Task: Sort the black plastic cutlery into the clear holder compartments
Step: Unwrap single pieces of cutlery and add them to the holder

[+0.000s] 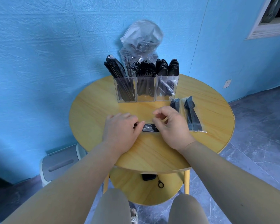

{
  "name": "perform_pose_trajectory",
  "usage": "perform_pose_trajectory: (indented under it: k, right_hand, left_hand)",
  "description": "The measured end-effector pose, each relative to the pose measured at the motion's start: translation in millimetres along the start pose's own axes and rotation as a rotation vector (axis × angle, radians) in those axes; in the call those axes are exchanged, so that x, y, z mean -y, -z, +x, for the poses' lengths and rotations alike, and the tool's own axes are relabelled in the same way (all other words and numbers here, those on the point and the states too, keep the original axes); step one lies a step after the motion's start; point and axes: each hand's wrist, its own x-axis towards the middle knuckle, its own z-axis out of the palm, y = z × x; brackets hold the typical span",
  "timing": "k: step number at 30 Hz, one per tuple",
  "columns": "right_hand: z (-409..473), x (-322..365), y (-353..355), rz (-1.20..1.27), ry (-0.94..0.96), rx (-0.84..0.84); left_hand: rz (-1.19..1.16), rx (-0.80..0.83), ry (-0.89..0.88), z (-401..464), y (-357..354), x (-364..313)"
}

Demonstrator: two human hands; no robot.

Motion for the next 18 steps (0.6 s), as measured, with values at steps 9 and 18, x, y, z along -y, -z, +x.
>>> perform_pose_trajectory:
  k: [9,18]
  right_hand:
    - [-3.7,1.3,2.3,0.026,-0.004,-0.094]
    - [-5.5,3.5,-5.8,-0.361,0.293,-0.107]
  left_hand:
    - [-0.036,0.01,0.088,-0.3,1.8,2.6]
    - [-0.138,-0.031,0.258,2.6,3.7,5.2]
